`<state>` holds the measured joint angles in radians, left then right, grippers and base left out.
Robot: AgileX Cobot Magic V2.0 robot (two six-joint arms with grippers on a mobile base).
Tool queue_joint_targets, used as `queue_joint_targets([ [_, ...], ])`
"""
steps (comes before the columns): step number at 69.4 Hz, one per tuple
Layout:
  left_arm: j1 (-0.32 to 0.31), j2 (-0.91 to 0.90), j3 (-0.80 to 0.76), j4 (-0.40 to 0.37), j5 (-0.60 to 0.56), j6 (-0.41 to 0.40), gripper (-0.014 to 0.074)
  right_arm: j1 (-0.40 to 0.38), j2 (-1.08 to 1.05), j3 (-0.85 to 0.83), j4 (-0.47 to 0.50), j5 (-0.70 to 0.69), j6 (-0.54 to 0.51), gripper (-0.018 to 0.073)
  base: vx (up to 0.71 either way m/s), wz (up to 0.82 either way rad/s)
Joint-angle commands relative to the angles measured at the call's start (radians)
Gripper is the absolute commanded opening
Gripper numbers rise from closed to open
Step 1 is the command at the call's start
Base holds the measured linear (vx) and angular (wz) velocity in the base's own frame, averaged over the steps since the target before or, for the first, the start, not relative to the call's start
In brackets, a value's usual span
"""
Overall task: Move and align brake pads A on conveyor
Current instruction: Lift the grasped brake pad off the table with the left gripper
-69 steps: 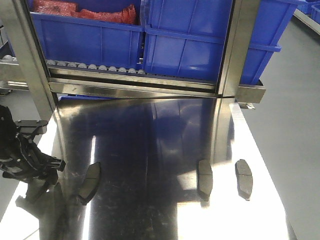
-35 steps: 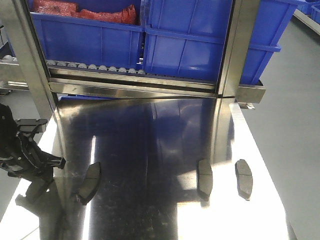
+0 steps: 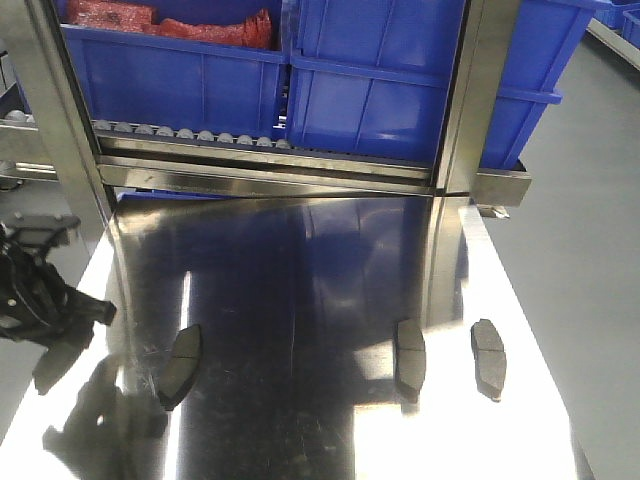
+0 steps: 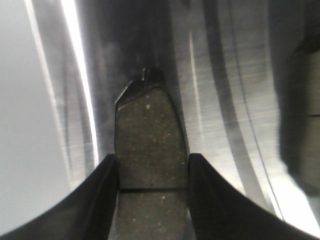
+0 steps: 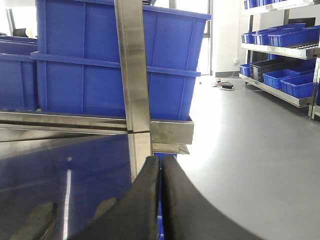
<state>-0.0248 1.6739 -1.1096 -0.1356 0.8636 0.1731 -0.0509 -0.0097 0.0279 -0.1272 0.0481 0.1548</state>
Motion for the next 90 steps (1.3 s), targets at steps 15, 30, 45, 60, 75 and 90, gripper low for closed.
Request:
queue_joint_targets([
  [15,-0.005,-0.378,0.103,-0.025,-0.081,0.000,-0.0006,-0.008,-0.012,0.012,-0.007,-0.078,-0.005,-0.0011,0.00,0.00],
  [30,-0.005,-0.707,0.308,-0.025,-0.169,0.003,-0.0006,-0.008,-0.012,0.012,-0.007,-0.078,-0.005,-0.0011,0.00,0.00],
  [45,-0.005,-1.027,0.430,-0.025,-0.210,0.001,-0.0006,-0.008,-0.012,0.012,-0.007,-0.078,-0.005,-0.0011,0.00,0.00],
  [60,-0.005,-1.135,0.450,-0.025,-0.181,-0.038,-0.0006,-0.008,-0.013,0.012,-0.007,-0.078,-0.005,-0.0011,0.00,0.00],
  [75,-0.005,-1.132,0.448,-0.025,-0.168,-0.038,-0.0006,-0.008,-0.013,0.012,-0.007,-0.078,-0.005,-0.0011,0.00,0.00],
  [90,-0.005,-1.132,0.448,-0.025,-0.168,-0.038,-0.0006,-0.008,-0.013,0.012,-0.007,-0.078,-0.005,-0.0011,0.00,0.00],
])
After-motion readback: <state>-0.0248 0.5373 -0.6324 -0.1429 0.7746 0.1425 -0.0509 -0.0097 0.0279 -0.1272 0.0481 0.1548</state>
